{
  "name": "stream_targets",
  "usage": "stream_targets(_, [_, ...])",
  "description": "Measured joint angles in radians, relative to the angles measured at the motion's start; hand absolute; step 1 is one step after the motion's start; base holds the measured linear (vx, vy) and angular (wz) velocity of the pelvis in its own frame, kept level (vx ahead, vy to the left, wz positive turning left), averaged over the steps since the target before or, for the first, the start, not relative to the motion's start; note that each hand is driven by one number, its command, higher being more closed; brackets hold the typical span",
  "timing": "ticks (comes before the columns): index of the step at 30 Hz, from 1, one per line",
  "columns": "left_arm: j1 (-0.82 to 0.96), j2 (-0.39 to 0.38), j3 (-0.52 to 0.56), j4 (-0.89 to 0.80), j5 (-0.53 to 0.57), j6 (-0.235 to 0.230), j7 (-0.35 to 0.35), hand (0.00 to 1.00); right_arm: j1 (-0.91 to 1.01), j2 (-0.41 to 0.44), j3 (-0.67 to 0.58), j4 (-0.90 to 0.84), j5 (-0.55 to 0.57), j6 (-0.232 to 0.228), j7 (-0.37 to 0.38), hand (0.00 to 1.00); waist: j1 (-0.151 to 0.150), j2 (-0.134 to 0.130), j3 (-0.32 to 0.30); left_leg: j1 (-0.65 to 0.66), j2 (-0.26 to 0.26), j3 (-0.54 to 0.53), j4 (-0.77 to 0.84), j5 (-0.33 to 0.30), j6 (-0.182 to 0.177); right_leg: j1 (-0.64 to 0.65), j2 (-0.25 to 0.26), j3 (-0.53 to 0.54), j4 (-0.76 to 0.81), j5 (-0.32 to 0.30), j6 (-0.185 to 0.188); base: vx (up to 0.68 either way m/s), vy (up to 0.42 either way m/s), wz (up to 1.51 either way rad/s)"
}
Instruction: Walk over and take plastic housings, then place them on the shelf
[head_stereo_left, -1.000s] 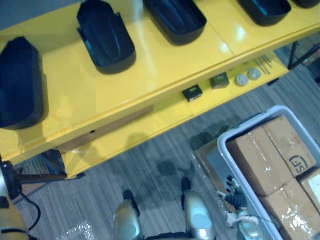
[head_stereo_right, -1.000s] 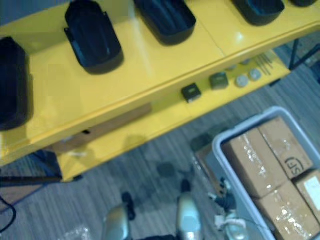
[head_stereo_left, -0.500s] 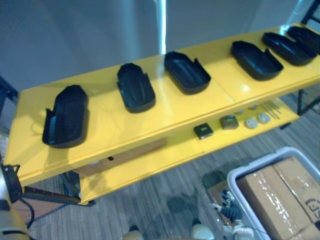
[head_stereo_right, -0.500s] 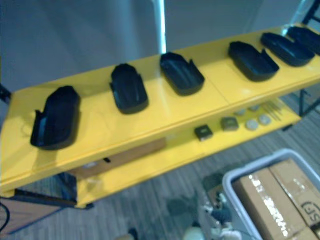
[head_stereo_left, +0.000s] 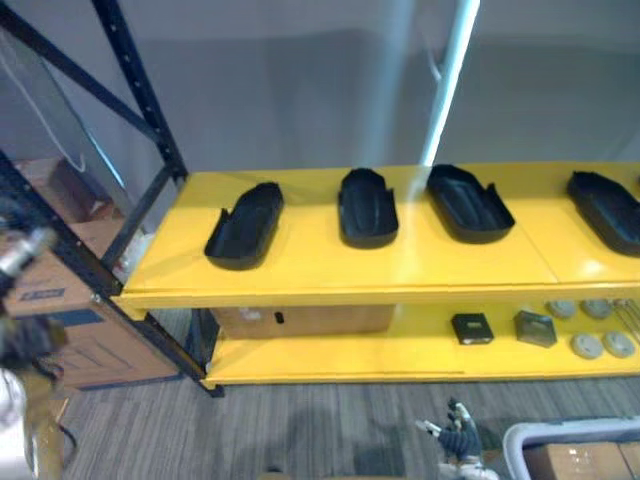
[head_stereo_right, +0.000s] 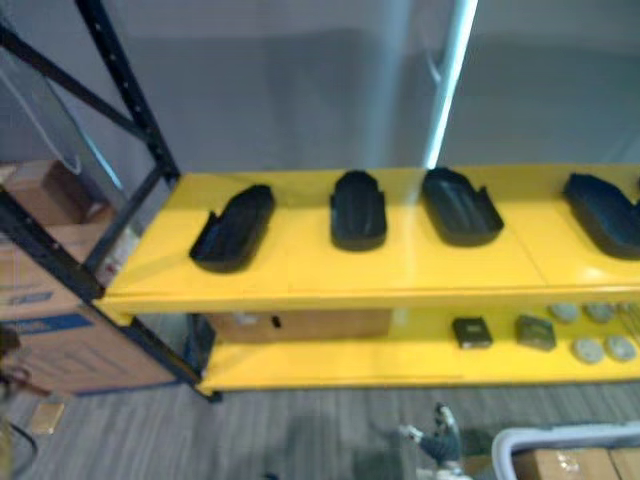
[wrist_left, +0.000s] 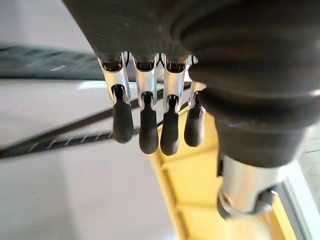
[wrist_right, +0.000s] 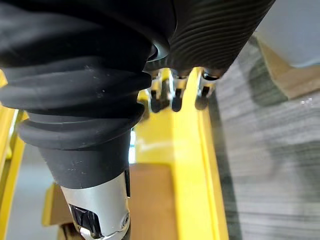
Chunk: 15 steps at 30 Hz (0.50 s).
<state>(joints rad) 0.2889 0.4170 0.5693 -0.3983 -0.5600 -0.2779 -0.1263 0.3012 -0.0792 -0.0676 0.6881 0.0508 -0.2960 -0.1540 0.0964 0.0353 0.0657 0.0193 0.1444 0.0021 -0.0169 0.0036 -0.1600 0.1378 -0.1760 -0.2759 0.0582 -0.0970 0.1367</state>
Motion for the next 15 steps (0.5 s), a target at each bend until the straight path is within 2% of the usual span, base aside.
stream_targets(1, [0.030, -0.035, -0.008, -0.015, -0.026, 0.017, -0.063, 1.00, 0.005, 0.002, -0.017, 0.000, -0.018, 0.007, 0.000, 0.00, -0.001, 0.003, 0.000, 0.005, -0.001, 0.000, -0.018, 0.012, -0.001, 0.000, 0.000, -0.001, 0.000, 0.002, 0.000, 0.00, 0.000, 0.00])
stream_targets(3, [0.063, -0.063, -0.038, -0.019, -0.030, 0.047, -0.142, 1.00, 0.010, 0.002, -0.040, 0.000, -0.028, 0.027, 0.001, 0.00, -0.001, 0.004, 0.000, 0.014, -0.001, 0.001, -0.036, 0.027, -0.003, 0.002, 0.000, -0.002, 0.000, 0.005, 0.004, -0.02, -0.002, 0.00])
stream_targets(5, [0.081, -0.090, -0.089, -0.016, -0.027, 0.090, -0.206, 1.00, 0.010, 0.000, -0.069, 0.000, -0.027, 0.038, 0.001, 0.00, -0.002, 0.002, 0.002, 0.015, 0.000, -0.003, -0.051, 0.039, -0.006, 0.000, 0.000, -0.011, -0.002, 0.013, 0.005, -0.01, -0.004, 0.06])
stream_targets(7, [0.089, -0.110, -0.137, -0.009, -0.017, 0.118, -0.241, 1.00, 0.008, -0.001, -0.089, 0.002, -0.027, 0.038, 0.001, 0.00, -0.004, 0.000, 0.003, 0.015, -0.002, -0.008, -0.062, 0.047, -0.005, -0.005, -0.001, -0.017, -0.003, 0.018, 0.012, 0.01, -0.004, 0.09])
stream_targets(11, [0.079, -0.121, -0.249, 0.056, 0.023, 0.154, -0.247, 1.00, -0.012, -0.018, -0.101, 0.052, -0.027, 0.037, 0.008, 0.00, -0.005, -0.003, 0.014, 0.014, -0.002, -0.009, -0.067, 0.048, -0.006, -0.001, 0.001, -0.016, -0.004, 0.022, 0.016, 0.01, -0.001, 0.01])
stream_targets(15, [0.049, -0.121, -0.310, 0.109, 0.050, 0.175, -0.228, 1.00, -0.034, -0.026, -0.105, 0.088, -0.027, 0.037, 0.022, 0.00, -0.012, -0.004, 0.035, 0.014, 0.001, -0.002, -0.068, 0.048, -0.006, -0.002, 0.002, -0.010, -0.005, 0.023, 0.017, 0.00, -0.003, -0.04])
